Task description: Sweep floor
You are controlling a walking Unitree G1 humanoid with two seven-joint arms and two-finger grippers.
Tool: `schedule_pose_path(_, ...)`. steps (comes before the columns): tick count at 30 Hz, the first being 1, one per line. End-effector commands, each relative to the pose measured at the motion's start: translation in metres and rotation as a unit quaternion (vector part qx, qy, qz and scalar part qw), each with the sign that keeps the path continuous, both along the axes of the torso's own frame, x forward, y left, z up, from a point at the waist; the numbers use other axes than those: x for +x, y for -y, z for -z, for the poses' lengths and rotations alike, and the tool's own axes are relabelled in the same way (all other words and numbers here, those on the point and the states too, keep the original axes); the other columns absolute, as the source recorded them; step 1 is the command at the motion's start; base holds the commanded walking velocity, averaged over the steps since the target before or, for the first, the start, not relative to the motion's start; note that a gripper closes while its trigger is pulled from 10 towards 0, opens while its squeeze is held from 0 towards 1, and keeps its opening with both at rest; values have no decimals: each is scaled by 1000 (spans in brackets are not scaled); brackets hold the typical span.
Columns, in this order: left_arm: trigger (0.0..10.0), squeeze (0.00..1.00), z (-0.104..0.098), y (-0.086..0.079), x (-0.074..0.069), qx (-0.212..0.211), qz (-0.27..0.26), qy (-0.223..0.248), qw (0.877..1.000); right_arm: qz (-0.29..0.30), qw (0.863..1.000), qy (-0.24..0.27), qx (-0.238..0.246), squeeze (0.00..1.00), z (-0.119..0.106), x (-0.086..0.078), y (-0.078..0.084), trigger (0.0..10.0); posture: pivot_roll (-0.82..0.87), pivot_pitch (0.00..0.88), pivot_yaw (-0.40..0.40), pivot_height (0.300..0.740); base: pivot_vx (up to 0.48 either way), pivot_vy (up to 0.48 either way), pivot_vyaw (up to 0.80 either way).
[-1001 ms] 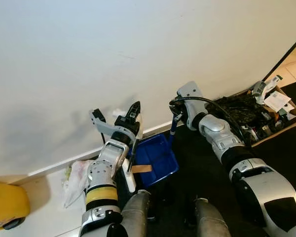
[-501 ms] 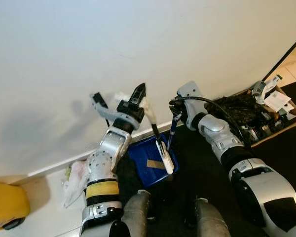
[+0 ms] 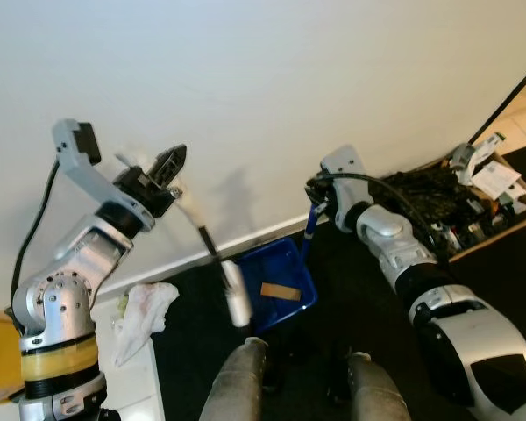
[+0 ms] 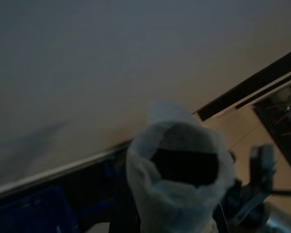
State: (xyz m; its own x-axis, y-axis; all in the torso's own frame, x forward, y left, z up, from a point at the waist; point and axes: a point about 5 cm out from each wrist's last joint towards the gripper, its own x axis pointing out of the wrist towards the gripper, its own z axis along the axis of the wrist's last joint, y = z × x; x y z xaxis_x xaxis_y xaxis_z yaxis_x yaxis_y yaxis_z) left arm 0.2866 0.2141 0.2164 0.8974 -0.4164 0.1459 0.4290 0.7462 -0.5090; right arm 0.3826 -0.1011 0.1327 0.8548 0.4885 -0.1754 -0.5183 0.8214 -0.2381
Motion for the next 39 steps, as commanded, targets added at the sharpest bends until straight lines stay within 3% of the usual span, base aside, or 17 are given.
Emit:
schedule_pose_path(1,10000,0,-4,-12,-8,37,-12,4,999,15,997,-70,-18,0,35,-13,9,10000,203,335,66,740,0,0,0)
schedule_pose_path(5,10000,0,35,-22,-18,88,-27,-78,993,13,997,-71,-19,0,36,-14,8,10000,202,339,63,740,0,0,0)
schedule_pose_path(7,10000,0,42,-22,-18,90,-30,-91,991,13,997,-71,-19,0,36,-14,8,10000,202,339,63,740,0,0,0)
schedule_pose_path(10,10000,0,84,-18,-16,65,-63,-146,985,13,997,-70,-18,0,35,-13,7,10000,175,346,58,740,0,0,0)
schedule_pose_path(12,10000,0,93,-17,-16,56,-73,-154,984,14,997,-70,-19,0,35,-13,7,10000,175,346,57,740,0,0,0)
schedule_pose_path(15,10000,0,119,-21,-6,-42,-150,-161,975,11,997,-67,-21,0,34,-13,6,10000,162,345,50,740,0,0,0)
schedule_pose_path(16,10000,0,119,-21,-6,-42,-150,-161,975,11,997,-67,-21,0,34,-13,6,10000,162,345,50,740,0,0,0)
schedule_pose_path(17,10000,0,125,-21,-3,-82,-176,-161,968,9,998,-66,-23,0,33,-13,6,10000,149,348,40,740,0,0,0)
schedule_pose_path(19,10000,0,125,-21,-3,-82,-176,-161,968,9,998,-66,-23,0,33,-13,6,10000,149,348,40,740,0,0,0)
schedule_pose_path(21,10000,0,131,-17,5,-180,-217,-153,947,6,997,-67,-26,0,34,-13,6,10000,138,350,28,740,0,0,0)
schedule_pose_path(22,10000,0,131,-17,5,-180,-217,-153,947,6,997,-67,-26,0,34,-13,6,10000,138,350,28,740,0,0,0)
schedule_pose_path(23,10000,0,130,-10,13,-281,-246,-136,918,3,997,-68,-30,0,34,-13,7,10000,130,352,24,740,0,0,0)
schedule_pose_path(24,10000,0,130,-10,13,-281,-246,-136,918,3,997,-68,-30,0,34,-13,7,10000,130,352,24,740,0,0,0)
schedule_pose_path(26,10000,0,133,-5,15,-311,-263,-137,903,2,997,-68,-31,0,35,-14,7,10000,127,353,24,740,0,0,0)
schedule_pose_path(31,10000,0,147,8,7,-257,-254,-162,918,0,997,-67,-31,0,35,-14,6,10000,119,354,25,740,0,0,0)
schedule_pose_path(33,10000,0,161,9,-9,-188,-230,-192,936,-1,997,-66,-31,0,34,-14,7,10000,116,355,25,740,0,0,0)
schedule_pose_path(39,10000,0,164,1,-29,-157,-225,-183,944,0,997,-65,-33,0,35,-14,10,10000,120,355,14,740,0,0,0)
